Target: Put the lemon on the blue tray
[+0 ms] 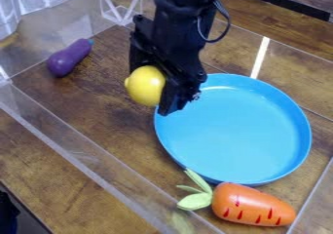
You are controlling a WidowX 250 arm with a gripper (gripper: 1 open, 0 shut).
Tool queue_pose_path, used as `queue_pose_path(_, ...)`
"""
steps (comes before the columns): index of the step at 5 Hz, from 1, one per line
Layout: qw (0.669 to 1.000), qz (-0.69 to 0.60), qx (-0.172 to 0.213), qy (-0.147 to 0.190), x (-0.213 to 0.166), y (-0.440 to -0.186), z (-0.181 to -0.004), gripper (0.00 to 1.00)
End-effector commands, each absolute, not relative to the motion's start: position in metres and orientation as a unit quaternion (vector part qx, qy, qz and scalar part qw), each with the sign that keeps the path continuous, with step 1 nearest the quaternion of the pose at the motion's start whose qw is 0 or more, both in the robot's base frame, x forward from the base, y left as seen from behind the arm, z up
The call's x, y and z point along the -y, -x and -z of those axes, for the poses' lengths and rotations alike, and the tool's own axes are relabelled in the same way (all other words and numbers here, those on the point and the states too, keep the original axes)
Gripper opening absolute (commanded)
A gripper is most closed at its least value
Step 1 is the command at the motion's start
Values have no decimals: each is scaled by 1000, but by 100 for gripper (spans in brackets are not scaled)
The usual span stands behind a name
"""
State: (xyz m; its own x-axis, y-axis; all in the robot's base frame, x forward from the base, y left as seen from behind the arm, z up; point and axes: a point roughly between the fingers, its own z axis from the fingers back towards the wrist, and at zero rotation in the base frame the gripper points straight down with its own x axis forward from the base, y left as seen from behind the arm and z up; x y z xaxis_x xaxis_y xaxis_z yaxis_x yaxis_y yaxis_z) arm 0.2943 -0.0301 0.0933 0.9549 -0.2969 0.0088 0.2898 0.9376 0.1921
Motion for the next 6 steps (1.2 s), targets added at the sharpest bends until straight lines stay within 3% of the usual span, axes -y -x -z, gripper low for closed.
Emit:
queue_pose_path(1, 983, 148, 58, -95, 36, -297, -112, 0)
queue_pose_path(4, 978, 176, 73, -90, 70, -316, -117, 0)
queue_pose_path(6, 972, 205, 72, -88, 111, -335, -99, 0)
